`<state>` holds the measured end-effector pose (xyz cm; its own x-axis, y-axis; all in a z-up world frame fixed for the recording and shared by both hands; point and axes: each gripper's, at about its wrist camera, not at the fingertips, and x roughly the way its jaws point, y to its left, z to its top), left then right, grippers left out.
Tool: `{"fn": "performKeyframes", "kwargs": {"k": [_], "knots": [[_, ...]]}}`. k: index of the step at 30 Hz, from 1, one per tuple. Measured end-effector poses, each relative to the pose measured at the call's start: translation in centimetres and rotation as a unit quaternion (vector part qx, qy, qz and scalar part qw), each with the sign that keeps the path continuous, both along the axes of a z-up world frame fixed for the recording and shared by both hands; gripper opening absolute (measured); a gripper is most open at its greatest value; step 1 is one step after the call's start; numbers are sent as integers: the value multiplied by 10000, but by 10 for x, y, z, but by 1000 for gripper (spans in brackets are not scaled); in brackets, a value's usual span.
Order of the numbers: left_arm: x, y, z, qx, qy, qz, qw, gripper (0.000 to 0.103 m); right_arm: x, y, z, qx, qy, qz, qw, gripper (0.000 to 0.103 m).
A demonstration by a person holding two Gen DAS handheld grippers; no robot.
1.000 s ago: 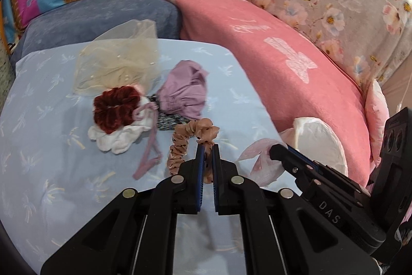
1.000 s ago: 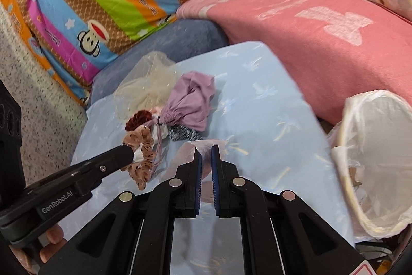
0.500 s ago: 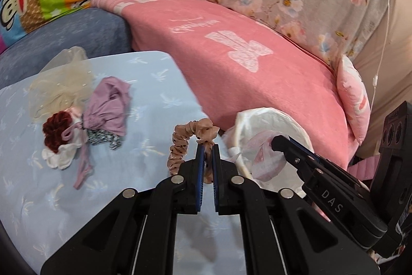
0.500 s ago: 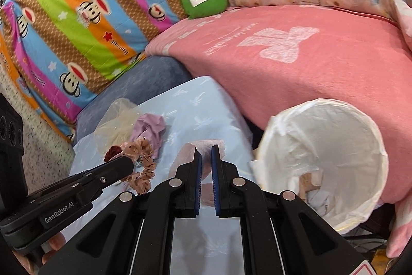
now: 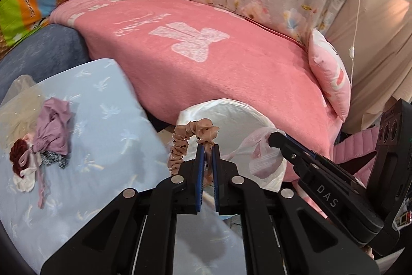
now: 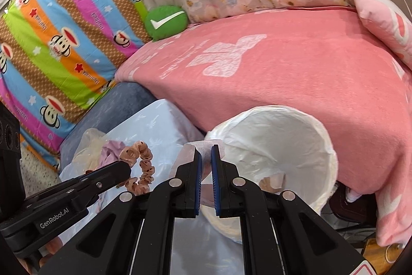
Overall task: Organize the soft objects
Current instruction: 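Carry the scrunchie and pink cloth over the white bin and open both grippers, then withdraw both open grippers from the bin back to the clothing pile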
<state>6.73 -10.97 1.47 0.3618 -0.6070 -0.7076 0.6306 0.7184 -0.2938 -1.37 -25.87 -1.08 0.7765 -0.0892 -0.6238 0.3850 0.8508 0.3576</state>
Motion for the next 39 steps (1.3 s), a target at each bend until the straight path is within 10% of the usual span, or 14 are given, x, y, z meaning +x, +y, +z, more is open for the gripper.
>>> {"fn": "performKeyframes", "kwargs": {"k": [13,20,39], "knots": [[-5,-43,0,2,88,-325,9994,9,-19,-38,-2,18,-5,-393,9992,7],[-6,-45,1,11,-41,-175,9998,53,-20,-42,-3,19,4,-419,9991,7],[6,-22,-3,104,-129,231,9996,54,-5,-33,-2,-39,-2,-369,9993,23]]}}
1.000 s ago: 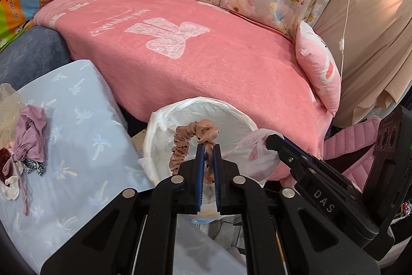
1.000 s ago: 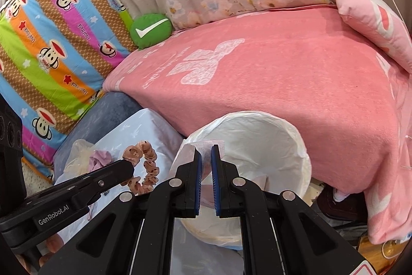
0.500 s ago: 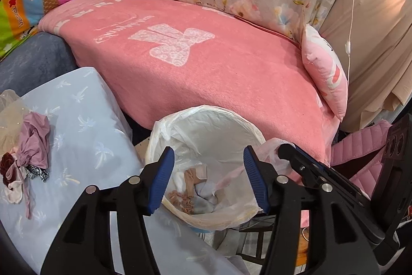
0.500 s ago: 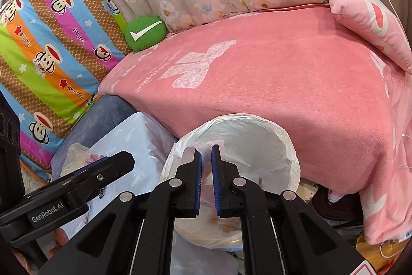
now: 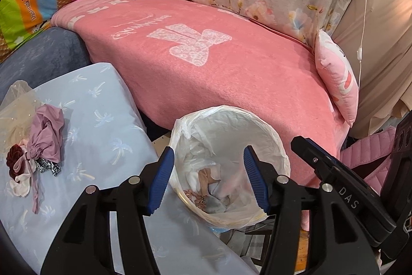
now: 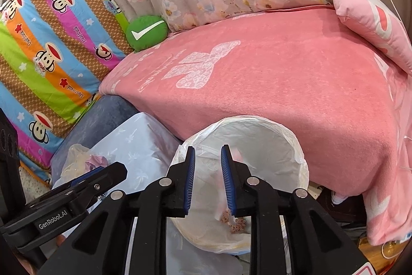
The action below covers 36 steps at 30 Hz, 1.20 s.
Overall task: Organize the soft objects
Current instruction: 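Withdraw both open grippers from the bin back to the clothing pile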
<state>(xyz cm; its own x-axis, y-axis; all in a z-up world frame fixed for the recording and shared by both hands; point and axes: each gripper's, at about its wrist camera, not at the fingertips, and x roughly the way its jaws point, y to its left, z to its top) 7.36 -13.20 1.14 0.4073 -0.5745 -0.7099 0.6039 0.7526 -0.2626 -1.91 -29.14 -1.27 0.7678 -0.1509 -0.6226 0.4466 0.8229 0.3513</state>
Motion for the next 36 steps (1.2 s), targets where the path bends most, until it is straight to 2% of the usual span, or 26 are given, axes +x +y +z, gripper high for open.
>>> {"fn": "performKeyframes", "kwargs": {"k": [22,36], "knots": [[8,23,-7,-17,66,266,9996,54,14,26,-7,-40,152,357,9992,25],[15,55,-17,47,96,590,9982,54,26,54,-12,-73,290,647,9975,25]]}}
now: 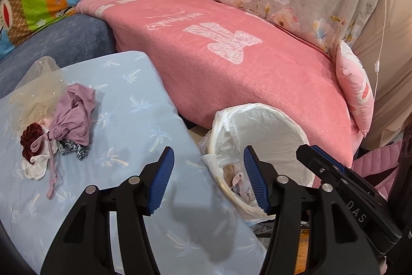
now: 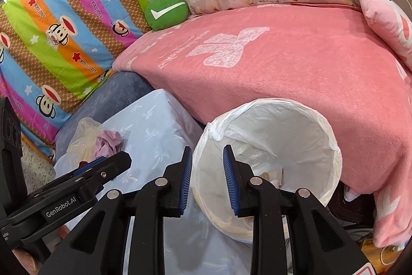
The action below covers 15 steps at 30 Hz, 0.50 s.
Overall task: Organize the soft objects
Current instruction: 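Withdraw both open grippers from the bin back to the clothing pile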
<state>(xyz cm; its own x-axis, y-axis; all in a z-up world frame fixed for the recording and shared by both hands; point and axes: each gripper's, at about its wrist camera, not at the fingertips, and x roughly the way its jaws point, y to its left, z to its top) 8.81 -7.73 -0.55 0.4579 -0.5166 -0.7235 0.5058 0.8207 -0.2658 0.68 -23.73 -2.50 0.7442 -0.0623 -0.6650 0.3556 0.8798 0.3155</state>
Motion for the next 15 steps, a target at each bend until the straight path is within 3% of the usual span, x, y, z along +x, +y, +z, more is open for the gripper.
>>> {"fn": "performKeyframes", "kwargs": {"k": [15], "knots": [[21,63,-12,10,175,752,9970,54,26,54,-7,-83,152,550,9983,27]]}}
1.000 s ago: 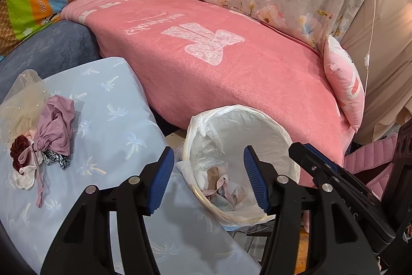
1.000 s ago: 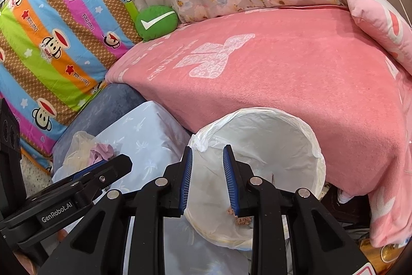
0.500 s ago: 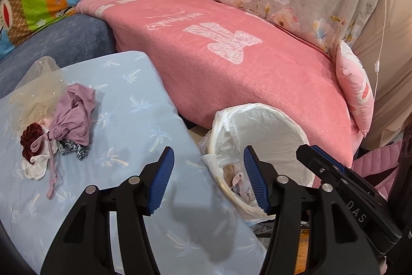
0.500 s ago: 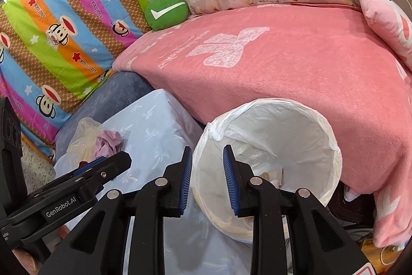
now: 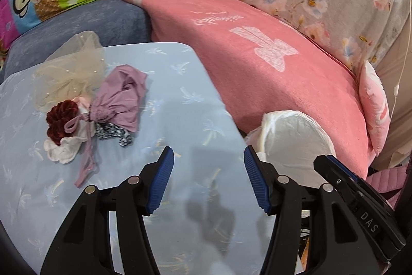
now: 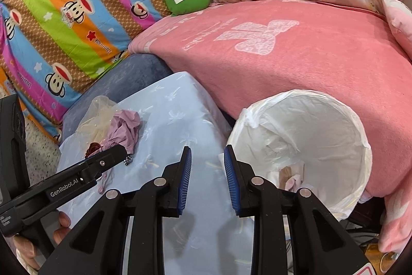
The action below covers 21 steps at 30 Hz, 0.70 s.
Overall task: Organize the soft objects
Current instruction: 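Withdraw both open grippers from the bin back to the clothing pile, then grasp the dark red velvet scrunchie with the left gripper while the right gripper grasps the lilac cap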
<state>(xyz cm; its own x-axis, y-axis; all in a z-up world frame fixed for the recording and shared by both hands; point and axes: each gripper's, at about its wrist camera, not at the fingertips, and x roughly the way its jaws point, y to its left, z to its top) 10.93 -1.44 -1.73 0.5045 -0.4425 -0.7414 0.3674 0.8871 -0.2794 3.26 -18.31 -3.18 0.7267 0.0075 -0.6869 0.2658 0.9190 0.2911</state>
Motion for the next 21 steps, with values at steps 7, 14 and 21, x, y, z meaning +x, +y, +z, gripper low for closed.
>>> {"fn": "performKeyframes", "kwargs": {"k": [7,14,21], "knots": [[7,31,-7,25,55,301,9995,58,12,23,-3,-58,69,214,9997,32],[15,63,-13,99,82,626,9980,60,27,49,-7,-117,154,456,9988,32],[27,105,-20,123,164,1025,9945,60,45,78,-9,-200,220,736,9968,32]]}}
